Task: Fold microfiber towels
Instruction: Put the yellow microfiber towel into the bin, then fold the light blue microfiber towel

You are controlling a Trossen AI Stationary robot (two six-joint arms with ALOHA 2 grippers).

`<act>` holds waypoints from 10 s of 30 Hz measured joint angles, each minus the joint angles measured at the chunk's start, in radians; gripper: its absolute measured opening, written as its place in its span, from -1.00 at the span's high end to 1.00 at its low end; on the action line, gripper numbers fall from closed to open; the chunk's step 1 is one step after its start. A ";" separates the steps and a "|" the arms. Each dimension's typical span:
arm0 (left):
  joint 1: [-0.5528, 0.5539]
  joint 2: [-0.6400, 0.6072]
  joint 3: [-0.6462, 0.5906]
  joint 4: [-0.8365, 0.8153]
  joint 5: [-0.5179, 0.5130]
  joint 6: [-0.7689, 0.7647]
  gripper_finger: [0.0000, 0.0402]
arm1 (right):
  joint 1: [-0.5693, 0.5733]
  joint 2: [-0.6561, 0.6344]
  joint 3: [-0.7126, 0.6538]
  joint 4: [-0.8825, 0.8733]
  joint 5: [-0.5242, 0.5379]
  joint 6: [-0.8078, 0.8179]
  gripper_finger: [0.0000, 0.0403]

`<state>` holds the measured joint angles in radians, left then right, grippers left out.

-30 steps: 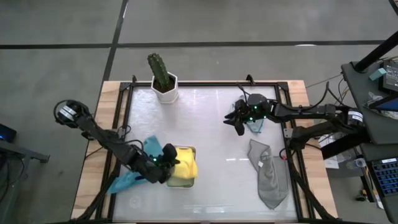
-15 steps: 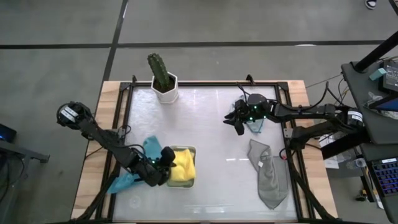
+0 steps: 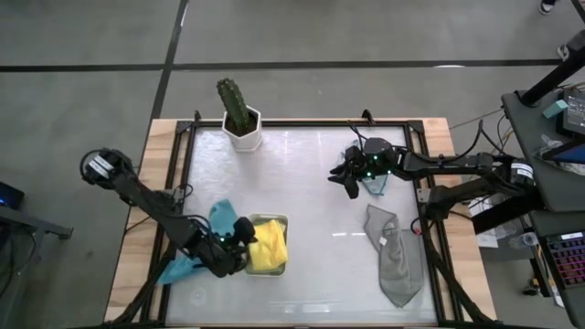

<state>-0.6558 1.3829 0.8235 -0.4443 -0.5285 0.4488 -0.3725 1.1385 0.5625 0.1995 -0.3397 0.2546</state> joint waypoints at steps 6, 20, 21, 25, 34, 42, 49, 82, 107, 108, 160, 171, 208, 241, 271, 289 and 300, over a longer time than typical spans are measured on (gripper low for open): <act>-0.001 -0.043 0.023 -0.096 -0.015 -0.108 -0.03 | 0.000 0.000 0.000 0.000 0.000 0.000 0.36; 0.124 0.036 0.108 0.106 0.137 -0.572 0.95 | 0.002 0.000 0.000 -0.013 0.000 0.034 0.36; 0.129 0.063 0.114 0.146 0.144 -0.572 0.96 | 0.002 0.000 0.000 -0.012 0.000 0.033 0.36; 0.146 0.164 0.148 0.236 0.206 -0.543 0.99 | 0.002 0.000 0.000 -0.016 0.000 0.033 0.36; 0.157 0.222 0.134 0.268 0.408 -0.547 1.00 | 0.004 0.000 0.000 -0.018 0.000 0.038 0.36; 0.159 0.212 0.136 0.223 0.467 -0.492 1.00 | 0.035 0.000 0.000 -0.023 -0.001 0.038 0.36; 0.170 0.212 0.121 0.284 0.362 -0.458 1.00 | 0.041 0.000 0.000 -0.029 0.000 0.019 0.36; 0.289 0.164 -0.003 0.222 0.277 -0.467 1.00 | 0.041 0.000 0.000 -0.038 0.000 -0.005 0.36; 0.204 0.175 0.087 0.083 0.551 -0.595 1.00 | 0.041 0.000 0.000 -0.061 0.000 -0.004 0.36; 0.204 0.188 0.087 0.083 0.542 -0.597 1.00 | 0.041 0.000 0.000 -0.061 0.000 -0.004 0.36; 0.284 0.022 0.017 0.525 0.078 -0.072 1.00 | 0.041 0.009 0.000 -0.217 0.280 0.072 0.36; 0.382 0.043 -0.186 1.036 0.078 0.081 1.00 | 0.029 0.229 0.036 -0.194 0.490 -0.001 0.36; 0.408 0.057 -0.222 1.121 0.079 -0.289 1.00 | -0.027 0.451 0.256 -0.329 0.602 -0.149 0.36; 0.408 0.057 -0.224 1.142 0.079 -0.291 1.00 | -0.008 0.392 0.232 0.014 -0.066 -0.196 0.96; 0.396 0.108 -0.027 1.065 0.046 -0.388 0.45 | 0.190 -0.003 0.157 0.101 0.181 -0.192 0.96; 0.498 0.363 0.091 1.054 -0.211 -0.469 -0.11 | 0.190 -0.005 0.154 0.136 0.272 -0.177 0.96; 0.507 0.405 0.093 0.993 -0.094 -0.469 0.69 | 0.190 -0.005 0.154 0.127 0.272 -0.189 0.96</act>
<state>-0.1486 1.7875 0.9168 0.5491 -0.6226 -0.0205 -0.1829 1.1332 0.7166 0.3266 -0.0673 0.0658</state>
